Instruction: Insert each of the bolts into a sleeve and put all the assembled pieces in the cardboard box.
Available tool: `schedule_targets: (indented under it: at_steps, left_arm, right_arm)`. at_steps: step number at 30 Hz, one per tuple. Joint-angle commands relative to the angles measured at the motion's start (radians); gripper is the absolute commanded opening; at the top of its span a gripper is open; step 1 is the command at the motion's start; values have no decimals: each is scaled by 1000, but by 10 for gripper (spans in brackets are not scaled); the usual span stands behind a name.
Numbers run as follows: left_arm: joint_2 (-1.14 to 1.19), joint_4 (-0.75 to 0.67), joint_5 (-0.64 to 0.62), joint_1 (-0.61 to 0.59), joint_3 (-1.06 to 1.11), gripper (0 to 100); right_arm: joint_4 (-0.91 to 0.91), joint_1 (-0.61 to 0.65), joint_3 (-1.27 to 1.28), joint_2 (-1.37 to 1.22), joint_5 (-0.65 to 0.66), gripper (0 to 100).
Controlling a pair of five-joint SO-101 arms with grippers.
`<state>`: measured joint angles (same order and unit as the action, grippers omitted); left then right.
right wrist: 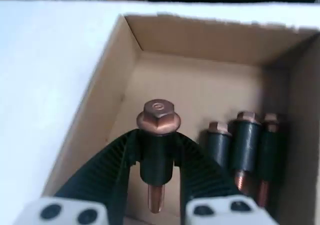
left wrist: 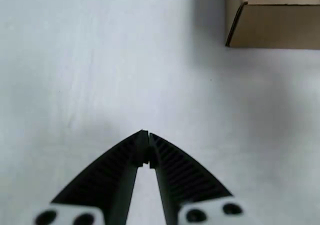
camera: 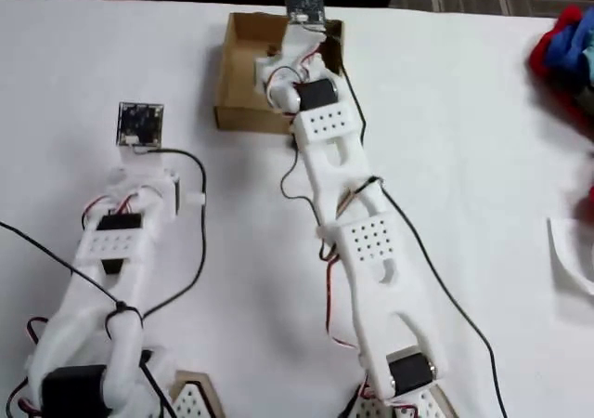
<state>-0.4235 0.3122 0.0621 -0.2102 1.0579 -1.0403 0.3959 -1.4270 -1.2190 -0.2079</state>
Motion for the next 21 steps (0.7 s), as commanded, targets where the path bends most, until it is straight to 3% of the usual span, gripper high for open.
schedule_targets:
  at_steps: [1, 7, 21]
  left_arm:
    - [-40, -18, 11, -9, -5, 27]
    - [-40, -18, 11, -9, -4, 27]
    - [-40, -18, 11, -9, -4, 27]
  right_arm:
    - [38, 4, 9, 22, 8, 21]
    - [117, -12, 89, 22, 9, 21]
    - [119, -21, 103, 5, 11, 21]
